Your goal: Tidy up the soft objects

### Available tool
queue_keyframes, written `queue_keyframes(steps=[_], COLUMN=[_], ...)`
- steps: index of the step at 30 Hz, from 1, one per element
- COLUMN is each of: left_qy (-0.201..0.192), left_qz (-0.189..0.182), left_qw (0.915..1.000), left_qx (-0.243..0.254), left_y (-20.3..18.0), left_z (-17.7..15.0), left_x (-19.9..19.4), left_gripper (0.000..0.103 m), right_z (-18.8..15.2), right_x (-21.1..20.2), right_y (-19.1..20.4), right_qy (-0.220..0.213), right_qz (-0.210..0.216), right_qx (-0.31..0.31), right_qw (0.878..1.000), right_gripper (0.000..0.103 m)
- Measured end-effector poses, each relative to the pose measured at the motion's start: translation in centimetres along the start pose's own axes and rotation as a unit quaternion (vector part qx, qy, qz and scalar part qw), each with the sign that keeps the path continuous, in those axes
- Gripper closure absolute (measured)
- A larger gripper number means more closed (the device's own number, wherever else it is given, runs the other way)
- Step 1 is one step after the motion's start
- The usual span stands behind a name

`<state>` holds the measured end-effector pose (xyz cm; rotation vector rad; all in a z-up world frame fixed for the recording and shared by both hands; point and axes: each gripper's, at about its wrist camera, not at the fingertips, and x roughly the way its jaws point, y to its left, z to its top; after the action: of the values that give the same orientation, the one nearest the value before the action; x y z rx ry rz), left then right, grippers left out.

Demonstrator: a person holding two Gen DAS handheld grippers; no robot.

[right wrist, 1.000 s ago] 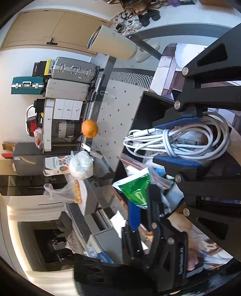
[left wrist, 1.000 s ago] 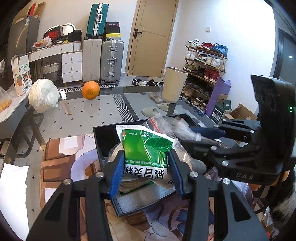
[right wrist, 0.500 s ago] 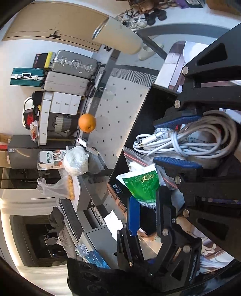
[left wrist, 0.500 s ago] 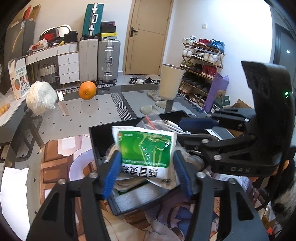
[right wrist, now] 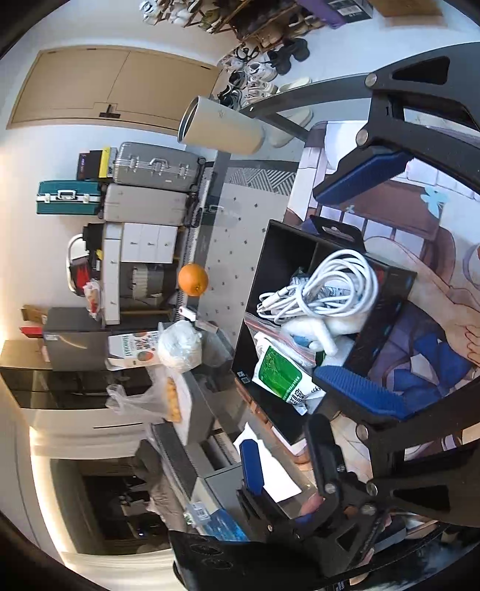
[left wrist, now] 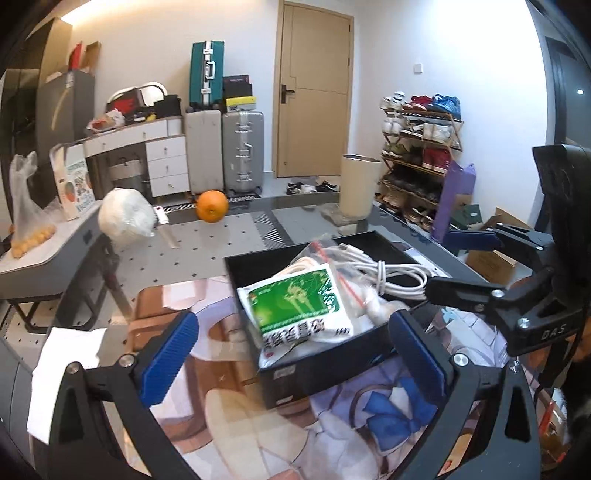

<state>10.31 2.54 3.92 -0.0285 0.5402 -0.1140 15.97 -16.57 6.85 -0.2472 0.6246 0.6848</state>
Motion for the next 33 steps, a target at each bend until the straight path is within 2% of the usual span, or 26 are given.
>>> queue_keyframes(steps=[3, 7, 16, 24, 33], left_qy=[-0.015, -0.025, -0.038, -0.032, -0.033], left_qz=[0.023, 0.026, 0.07, 0.083, 0.077], left_qw=[0.9996, 0.9989, 0.9957, 0.9949, 0.9955], left_qx=[-0.005, -0.029, -0.046, -0.047, -0.044], left_y=[0.1, 0.5, 0.4, 0.5, 0.4], left_z=[-0.6, -1.6, -2.1, -2.3, -2.5], left_x=[-0.8, -1.2, -1.0, -0.7, -0.8], left_gripper=[0.0, 0.0, 0.0, 0.0, 0.0], right_z=[-0.9, -2.0, -2.7, -3.1, -3.4], right_x=[-0.7, -1.6, -2.5, -2.2, -2.3], right_y=[0.4, 0.8, 2.3, 2.0, 1.6], right_qy=[-0.023, -0.044, -0.064, -0.077, -0.092], right_qz=[0.0, -0.005, -0.011, -0.02, -0.024], right_qx=[0.006, 0.024, 0.014, 0.023, 0.029], right_qw=[1.0, 0.999, 0.998, 0.997, 0.995], right_gripper=[0.007, 0.007, 0.001, 0.001, 0.001])
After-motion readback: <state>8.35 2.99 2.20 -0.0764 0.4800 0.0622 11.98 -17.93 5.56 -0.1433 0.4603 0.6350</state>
